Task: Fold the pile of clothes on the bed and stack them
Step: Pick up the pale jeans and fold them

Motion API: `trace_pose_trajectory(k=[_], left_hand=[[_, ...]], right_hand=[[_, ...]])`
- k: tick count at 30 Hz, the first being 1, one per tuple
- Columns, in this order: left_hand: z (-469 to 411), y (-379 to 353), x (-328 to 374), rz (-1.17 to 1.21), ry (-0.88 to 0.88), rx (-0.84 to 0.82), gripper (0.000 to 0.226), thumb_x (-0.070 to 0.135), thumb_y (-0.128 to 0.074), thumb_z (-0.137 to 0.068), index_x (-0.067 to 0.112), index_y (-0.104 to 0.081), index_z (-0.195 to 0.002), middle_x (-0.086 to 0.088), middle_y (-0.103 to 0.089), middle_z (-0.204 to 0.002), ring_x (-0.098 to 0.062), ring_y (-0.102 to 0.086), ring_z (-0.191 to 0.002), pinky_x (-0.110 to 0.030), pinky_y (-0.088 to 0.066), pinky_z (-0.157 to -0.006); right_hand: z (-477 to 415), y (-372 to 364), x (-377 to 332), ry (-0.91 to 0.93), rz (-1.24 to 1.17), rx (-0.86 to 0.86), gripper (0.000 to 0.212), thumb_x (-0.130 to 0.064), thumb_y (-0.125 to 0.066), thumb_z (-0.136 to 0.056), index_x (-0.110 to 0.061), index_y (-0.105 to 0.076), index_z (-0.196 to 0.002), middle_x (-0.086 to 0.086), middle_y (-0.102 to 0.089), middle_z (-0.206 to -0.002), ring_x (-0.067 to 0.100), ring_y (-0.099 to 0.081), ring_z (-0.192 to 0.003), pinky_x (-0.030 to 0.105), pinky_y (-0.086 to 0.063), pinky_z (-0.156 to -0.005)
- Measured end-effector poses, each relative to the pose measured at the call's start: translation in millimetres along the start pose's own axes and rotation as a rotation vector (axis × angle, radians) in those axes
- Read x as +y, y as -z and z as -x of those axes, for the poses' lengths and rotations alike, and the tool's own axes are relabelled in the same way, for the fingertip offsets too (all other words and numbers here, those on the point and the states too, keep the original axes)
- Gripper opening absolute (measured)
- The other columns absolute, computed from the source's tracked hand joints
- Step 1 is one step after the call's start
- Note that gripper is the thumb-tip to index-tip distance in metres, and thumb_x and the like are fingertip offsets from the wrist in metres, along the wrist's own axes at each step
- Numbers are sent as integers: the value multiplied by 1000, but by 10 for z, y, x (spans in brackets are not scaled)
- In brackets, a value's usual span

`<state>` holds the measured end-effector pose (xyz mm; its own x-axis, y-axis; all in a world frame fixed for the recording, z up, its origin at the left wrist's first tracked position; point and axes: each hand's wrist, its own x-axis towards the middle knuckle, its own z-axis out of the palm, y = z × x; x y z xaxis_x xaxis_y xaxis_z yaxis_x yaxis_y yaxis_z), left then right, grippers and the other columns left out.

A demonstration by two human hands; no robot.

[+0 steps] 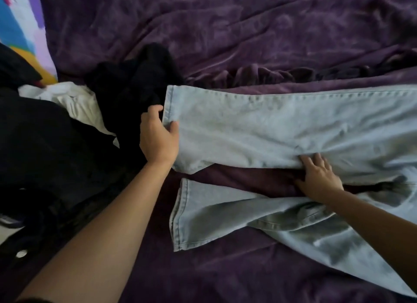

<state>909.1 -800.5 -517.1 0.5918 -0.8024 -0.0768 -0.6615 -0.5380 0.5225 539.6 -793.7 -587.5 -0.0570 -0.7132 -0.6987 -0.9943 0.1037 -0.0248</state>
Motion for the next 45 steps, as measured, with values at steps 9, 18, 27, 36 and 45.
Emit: trace_pose_trajectory(k=[9,18,27,36,45], left_hand=[[2097,364,-909,-390,-702,-480,41,37,-81,-63,18,-65,-96,-6,-56,-104,-28,-57,-97,-41,-50,-77],[2018,424,-869,-511,-467,-461,5,17,-71,-81,12,-70,-81,-7,-61,-118,-31,-50,-118,-45,-44,-84],[2391,635,-698,-637,-475,-474,69,45,-71,-77,24,-44,-137,-8,-36,-146,-28,-34,-134,-42,-35,-101],[2292,-184,-567,-549,-342,-443,24,30,-59,-87,14,-67,-104,-7,-53,-124,-28,-43,-120,-43,-39,-92],[1415,1499,-525,611,213,-647,16,6,-66,-82,16,-77,-78,1,-74,-77,-11,-70,-71,-19,-54,-60]], right_hand=[[826,0,-74,445,-100,333,59,-44,-72,-75,-19,-58,-127,8,-56,-131,34,-55,-115,49,-46,-91],[1301,-296,300,552,-82,282,27,-7,-77,-72,-15,-76,-98,8,-70,-107,34,-64,-95,44,-53,-76],[1708,353,665,640,-343,167,19,-32,-67,-87,-39,-71,-104,-13,-64,-66,8,-59,-58,25,-45,-53],[1917,-25,860,708,-378,181,16,-29,-65,-85,-19,-74,-94,-22,-58,-62,-2,-53,-55,11,-38,-54],[1511,651,456,499,-343,166,43,-50,-71,-77,-15,-57,-56,-9,-46,-47,6,-45,-46,24,-37,-48]])
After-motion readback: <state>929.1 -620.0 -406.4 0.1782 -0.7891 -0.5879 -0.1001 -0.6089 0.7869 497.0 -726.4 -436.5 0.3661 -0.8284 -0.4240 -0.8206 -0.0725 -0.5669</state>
